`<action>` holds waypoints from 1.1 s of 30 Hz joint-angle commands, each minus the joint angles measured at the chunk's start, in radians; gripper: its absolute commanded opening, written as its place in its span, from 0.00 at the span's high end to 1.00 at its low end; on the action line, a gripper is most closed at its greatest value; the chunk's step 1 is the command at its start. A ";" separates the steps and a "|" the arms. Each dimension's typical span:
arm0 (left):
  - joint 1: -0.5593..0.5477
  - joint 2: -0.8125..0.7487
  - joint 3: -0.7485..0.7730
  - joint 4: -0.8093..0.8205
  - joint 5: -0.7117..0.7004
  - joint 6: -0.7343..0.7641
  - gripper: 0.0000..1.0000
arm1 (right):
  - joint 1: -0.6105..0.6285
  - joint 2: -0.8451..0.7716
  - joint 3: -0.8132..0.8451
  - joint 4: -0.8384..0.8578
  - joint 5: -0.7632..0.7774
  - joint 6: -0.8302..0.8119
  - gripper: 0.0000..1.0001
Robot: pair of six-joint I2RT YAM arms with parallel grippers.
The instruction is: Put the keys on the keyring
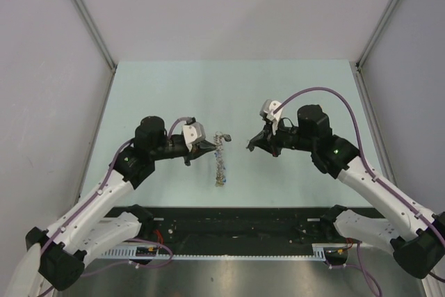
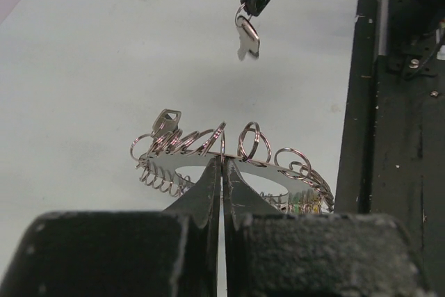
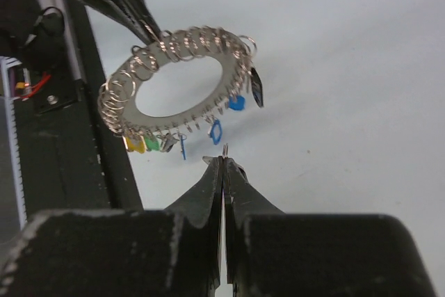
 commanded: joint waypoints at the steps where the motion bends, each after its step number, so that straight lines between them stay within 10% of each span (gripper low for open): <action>1: 0.005 0.045 0.097 0.039 0.170 0.101 0.99 | -0.046 -0.038 -0.006 0.056 -0.253 -0.050 1.00; 21: -0.002 0.094 0.043 0.094 0.334 0.108 1.00 | -0.063 0.003 -0.004 0.182 -0.516 -0.128 1.00; 33: -0.024 0.121 0.029 0.109 0.305 0.088 1.00 | 0.046 0.114 0.052 0.080 -0.415 -0.267 1.00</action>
